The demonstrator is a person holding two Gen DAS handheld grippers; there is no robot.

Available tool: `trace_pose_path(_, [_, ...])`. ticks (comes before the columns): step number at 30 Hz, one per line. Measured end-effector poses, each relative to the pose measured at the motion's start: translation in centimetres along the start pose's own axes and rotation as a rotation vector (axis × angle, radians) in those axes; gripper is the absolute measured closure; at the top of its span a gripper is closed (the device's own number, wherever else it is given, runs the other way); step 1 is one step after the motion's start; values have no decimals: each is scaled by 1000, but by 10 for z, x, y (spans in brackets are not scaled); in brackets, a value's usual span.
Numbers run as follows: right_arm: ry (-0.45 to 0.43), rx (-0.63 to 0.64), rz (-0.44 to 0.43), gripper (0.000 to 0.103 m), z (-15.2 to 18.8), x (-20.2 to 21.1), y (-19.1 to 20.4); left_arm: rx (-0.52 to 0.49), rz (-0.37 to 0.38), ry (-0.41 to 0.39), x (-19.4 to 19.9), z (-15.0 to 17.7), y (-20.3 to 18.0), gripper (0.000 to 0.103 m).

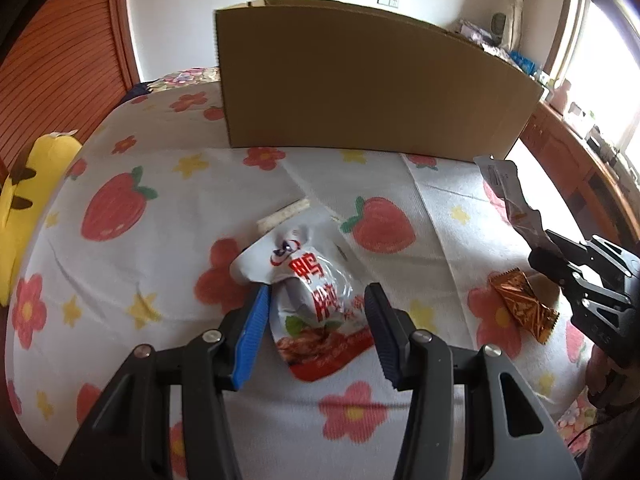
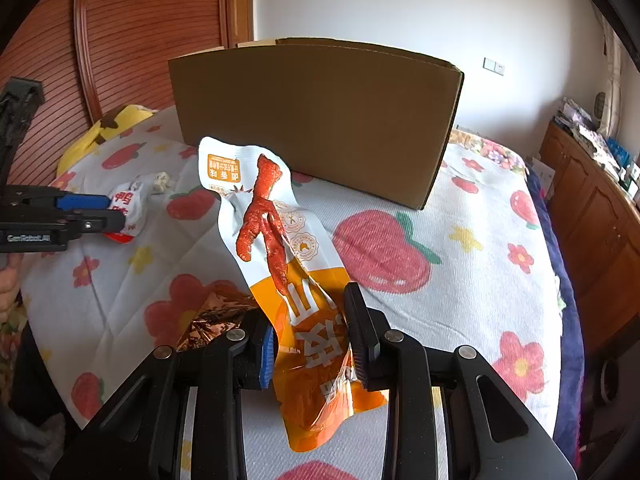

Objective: Organize snacks
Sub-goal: 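Grasp the orange chicken-feet pouch with the right gripper while the left gripper grasps the white duck-neck pouch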

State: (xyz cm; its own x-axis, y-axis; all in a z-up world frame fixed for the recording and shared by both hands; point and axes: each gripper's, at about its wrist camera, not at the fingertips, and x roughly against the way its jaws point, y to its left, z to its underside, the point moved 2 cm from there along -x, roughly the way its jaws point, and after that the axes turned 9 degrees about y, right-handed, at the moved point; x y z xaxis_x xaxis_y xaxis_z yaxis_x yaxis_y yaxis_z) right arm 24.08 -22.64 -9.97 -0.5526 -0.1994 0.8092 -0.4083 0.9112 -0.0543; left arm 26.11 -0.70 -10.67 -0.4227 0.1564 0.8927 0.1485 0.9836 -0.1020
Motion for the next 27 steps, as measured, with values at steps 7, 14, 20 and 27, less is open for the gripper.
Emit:
trace_pose_path(7, [9, 2, -4, 74, 0, -1, -1, -59, -61, -11, -9, -6, -7, 52])
trace_pose_path(14, [11, 1, -10, 74, 0, -2, -2, -71, -63, -38, -11, -6, -5, 48])
trace_pose_path(20, [12, 1, -9, 74, 0, -2, -2, -99, -57, -58, -10, -4, -6, 59])
trace_pose_path(27, [18, 5, -9, 74, 1, -2, -1, -125, -72, -76, -3, 7, -10, 67])
